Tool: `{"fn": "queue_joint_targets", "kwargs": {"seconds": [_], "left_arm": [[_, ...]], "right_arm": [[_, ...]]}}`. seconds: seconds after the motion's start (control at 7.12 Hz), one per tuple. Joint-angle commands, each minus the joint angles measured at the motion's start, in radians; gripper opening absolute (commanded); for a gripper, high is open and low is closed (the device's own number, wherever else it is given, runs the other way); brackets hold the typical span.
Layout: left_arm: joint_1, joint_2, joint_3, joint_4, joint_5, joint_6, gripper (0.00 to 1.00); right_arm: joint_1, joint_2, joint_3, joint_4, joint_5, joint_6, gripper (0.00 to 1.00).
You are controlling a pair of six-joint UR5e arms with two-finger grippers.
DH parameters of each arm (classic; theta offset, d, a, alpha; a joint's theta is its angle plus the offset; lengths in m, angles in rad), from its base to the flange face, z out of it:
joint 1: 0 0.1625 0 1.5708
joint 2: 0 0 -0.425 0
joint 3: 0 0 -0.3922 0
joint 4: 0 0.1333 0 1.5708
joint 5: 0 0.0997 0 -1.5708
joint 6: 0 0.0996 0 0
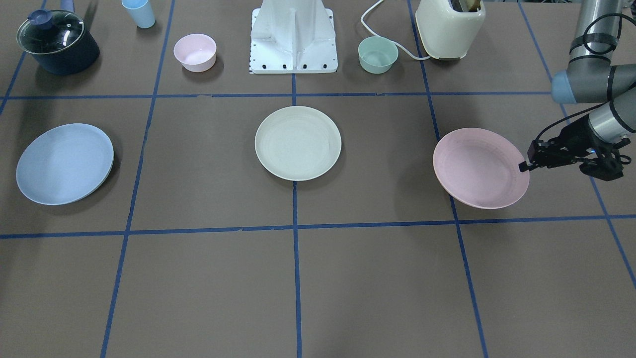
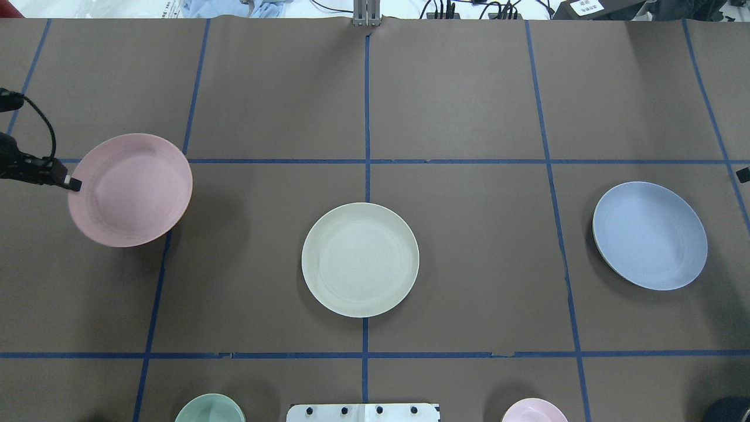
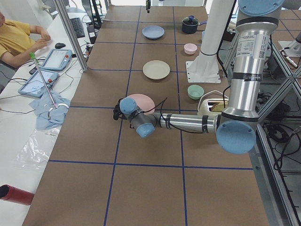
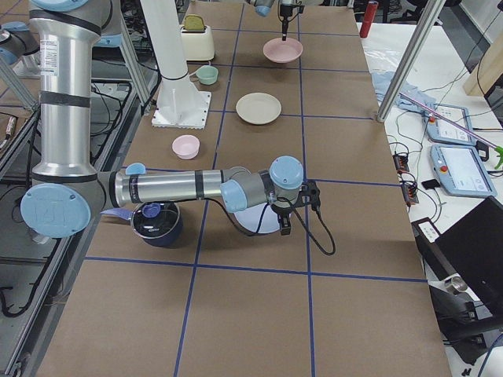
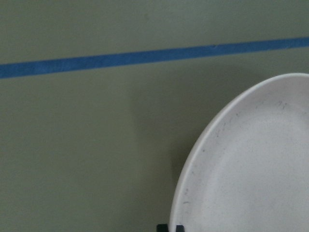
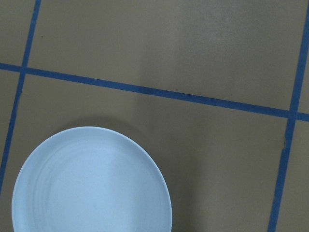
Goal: Stack three plates with pink and blue
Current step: 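Carry the pink plate with the left gripper onto the cream plate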
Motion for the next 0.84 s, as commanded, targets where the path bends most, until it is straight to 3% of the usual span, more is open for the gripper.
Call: {"fn": "queue_joint_targets", "kwargs": {"seconds": [0.0, 0.14, 0.28, 0.7], "left_arm": [[0.176, -0.126, -0.119, 0.0, 0.015, -0.351, 0.0], [0.264, -0.225, -0.118, 0.003, 0.058, -0.51, 0.0], [0.358, -0.287, -0.11, 0.005, 0.174, -0.577, 0.0], [0.487, -0.321, -0.106, 0.029, 0.307, -0.613, 0.0]], "right_arm": [[-0.001, 0.005, 0.0, 0.001, 0.0, 0.001, 1.0], [-0.002, 0.007, 0.0, 0.001, 0.0, 0.001, 1.0], [-0.003, 0.01, -0.003, -0.001, -0.001, 0.0, 1.0], [-0.008, 0.011, -0.003, -0.001, -0.001, 0.006, 1.0]]}}
